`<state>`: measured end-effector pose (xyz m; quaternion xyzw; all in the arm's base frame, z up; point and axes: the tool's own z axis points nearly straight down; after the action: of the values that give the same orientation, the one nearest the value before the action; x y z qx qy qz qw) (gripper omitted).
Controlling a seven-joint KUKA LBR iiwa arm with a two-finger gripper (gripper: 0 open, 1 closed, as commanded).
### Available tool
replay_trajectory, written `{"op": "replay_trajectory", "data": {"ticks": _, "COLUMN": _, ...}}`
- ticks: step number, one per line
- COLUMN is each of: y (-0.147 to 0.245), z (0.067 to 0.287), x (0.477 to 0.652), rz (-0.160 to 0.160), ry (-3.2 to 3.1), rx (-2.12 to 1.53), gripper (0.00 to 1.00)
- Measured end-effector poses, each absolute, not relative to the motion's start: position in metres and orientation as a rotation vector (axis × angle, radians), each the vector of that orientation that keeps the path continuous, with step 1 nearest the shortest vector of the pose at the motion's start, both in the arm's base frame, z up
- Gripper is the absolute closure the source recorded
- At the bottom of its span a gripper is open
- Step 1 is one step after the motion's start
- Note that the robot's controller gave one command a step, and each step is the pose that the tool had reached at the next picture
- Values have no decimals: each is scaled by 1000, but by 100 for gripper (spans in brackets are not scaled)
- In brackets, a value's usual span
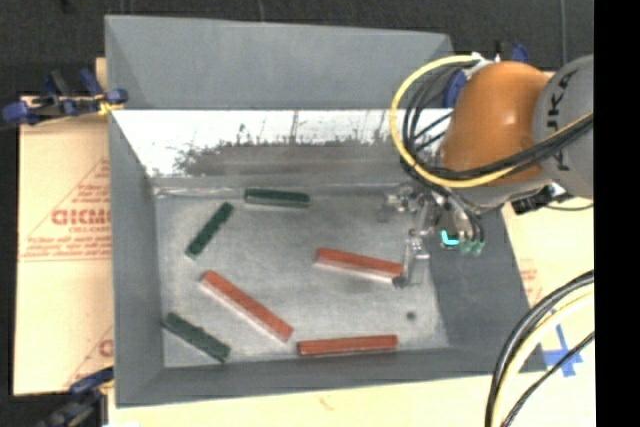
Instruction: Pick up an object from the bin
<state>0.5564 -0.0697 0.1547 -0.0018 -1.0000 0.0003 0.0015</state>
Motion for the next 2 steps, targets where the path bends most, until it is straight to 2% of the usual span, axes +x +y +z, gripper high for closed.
{"op": "replay_trajectory", "data": {"ticks": 1, "y": -70, "z": 158, "x": 558, "rz": 2, "ry": -3146, "rx": -3, "gripper": 0}}
{"op": "replay_trajectory", "data": {"ticks": 2, "y": -65, "z": 105, "x": 566, "rz": 0, "ry": -3150, "rx": -103, "gripper": 0}}
